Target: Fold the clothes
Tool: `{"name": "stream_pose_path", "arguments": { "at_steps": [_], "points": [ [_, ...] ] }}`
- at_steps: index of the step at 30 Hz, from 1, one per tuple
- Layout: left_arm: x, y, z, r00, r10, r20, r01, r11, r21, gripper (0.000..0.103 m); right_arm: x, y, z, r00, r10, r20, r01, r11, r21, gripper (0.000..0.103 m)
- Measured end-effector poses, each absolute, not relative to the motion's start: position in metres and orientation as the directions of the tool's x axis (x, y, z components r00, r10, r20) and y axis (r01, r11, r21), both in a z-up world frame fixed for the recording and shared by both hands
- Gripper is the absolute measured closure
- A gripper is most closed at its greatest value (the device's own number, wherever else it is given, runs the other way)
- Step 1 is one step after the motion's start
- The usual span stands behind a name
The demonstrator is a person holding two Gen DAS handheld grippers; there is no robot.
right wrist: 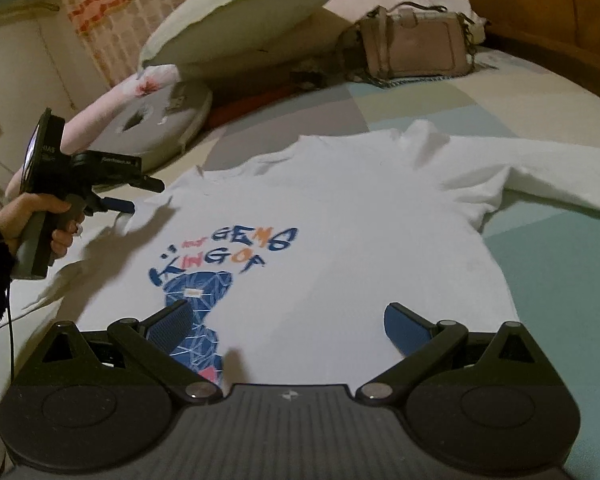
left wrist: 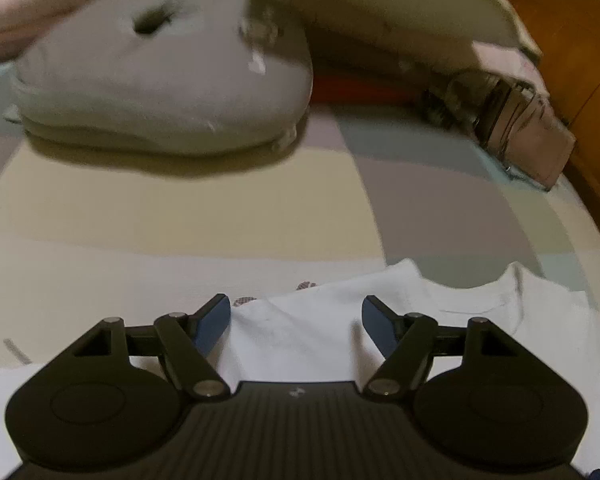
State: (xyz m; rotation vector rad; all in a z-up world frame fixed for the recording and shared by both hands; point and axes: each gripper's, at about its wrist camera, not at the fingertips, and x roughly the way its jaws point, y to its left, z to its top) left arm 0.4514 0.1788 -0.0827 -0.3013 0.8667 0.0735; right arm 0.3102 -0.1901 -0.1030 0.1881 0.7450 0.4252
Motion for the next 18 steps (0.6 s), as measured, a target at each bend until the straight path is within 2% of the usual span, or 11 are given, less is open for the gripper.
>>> {"name": "stream_pose_path", "arguments": {
  "at_steps": [4, 7, 9, 13, 16, 18],
  "points": [
    [0.426, 0.18, -0.076, 0.624, -0.13, -0.771, -0.162, 0.943, -0.29, 0.027, 0.307, -0.186, -0.101, 0.633, 0.448, -0.631, -0.334, 0.894, 0.3, 0.0],
    [0.425, 0.18, -0.094, 0.584, -0.158, -0.796, -0.165, 0.937, -0.307, 0.026, 0.304, -0.182, -0.102, 0.619, 0.45, -0.644, -0.351, 0.892, 0.286, 0.0],
    [0.429, 0.181, -0.102, 0.608, -0.133, -0.783, -0.168, 0.942, -0.291, 0.025, 0.303, -0.181, -0.103, 0.617, 0.448, -0.647, -0.358, 0.892, 0.276, 0.0],
    [0.453, 0.187, -0.106, 0.613, 0.024, -0.79, -0.257, 0.951, -0.171, 0.026, 0.305, -0.183, -0.106, 0.614, 0.438, -0.657, -0.339, 0.898, 0.282, 0.0],
    [0.458, 0.181, -0.09, 0.602, 0.073, -0.795, -0.276, 0.953, -0.122, 0.028, 0.307, -0.183, -0.107, 0.616, 0.426, -0.663, -0.329, 0.903, 0.275, 0.0],
    [0.452, 0.167, -0.076, 0.622, 0.059, -0.781, -0.23, 0.967, -0.111, 0.027, 0.307, -0.18, -0.108, 0.613, 0.418, -0.671, -0.335, 0.906, 0.258, 0.0]
  ]
}}
